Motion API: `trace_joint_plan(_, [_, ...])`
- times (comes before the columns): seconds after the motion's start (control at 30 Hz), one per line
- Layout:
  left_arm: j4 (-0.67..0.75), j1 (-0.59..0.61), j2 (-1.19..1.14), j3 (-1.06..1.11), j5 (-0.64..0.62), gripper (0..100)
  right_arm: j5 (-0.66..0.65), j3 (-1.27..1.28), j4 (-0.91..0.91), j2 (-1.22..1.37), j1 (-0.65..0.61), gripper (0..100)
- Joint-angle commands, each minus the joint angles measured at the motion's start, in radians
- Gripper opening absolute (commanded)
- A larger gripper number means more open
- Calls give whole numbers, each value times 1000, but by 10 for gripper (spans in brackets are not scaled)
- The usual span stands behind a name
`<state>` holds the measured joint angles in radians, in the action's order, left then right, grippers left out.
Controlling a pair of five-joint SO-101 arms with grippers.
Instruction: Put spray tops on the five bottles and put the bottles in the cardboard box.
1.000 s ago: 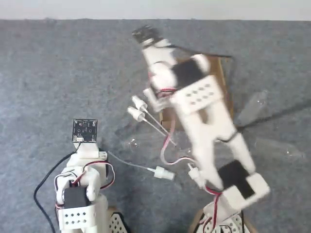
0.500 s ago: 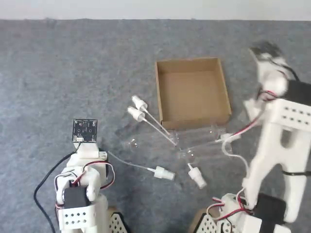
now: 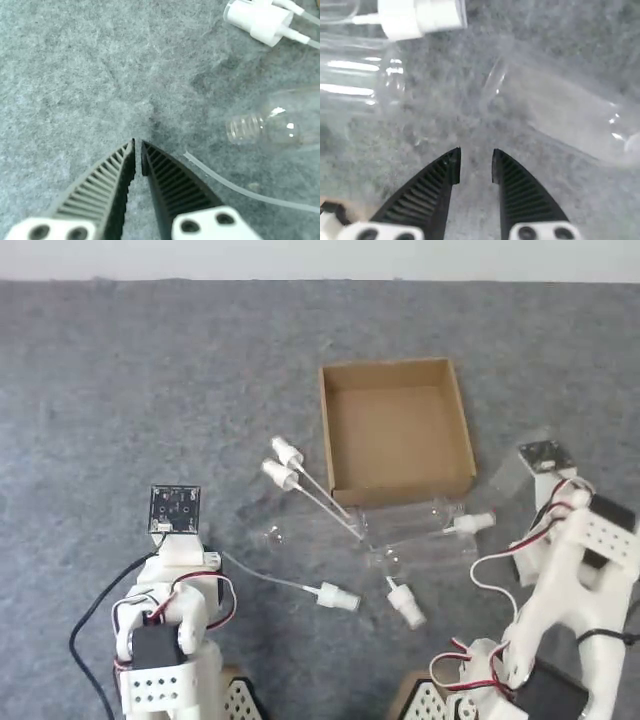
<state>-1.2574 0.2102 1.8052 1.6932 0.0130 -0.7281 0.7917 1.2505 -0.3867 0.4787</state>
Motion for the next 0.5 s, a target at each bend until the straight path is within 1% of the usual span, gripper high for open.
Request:
trace_joint_plan(0.0, [-5,5,20,-8,-3,12,-15,84,-137,-45,12,66])
trace_joint_plan(0.3, [-5,5,20,-8,-3,12,-18,229,-282,-45,12,69])
trace_joint_plan(0.47, [-5,5,20,-8,-3,12,-112,311,-308,-45,12,69])
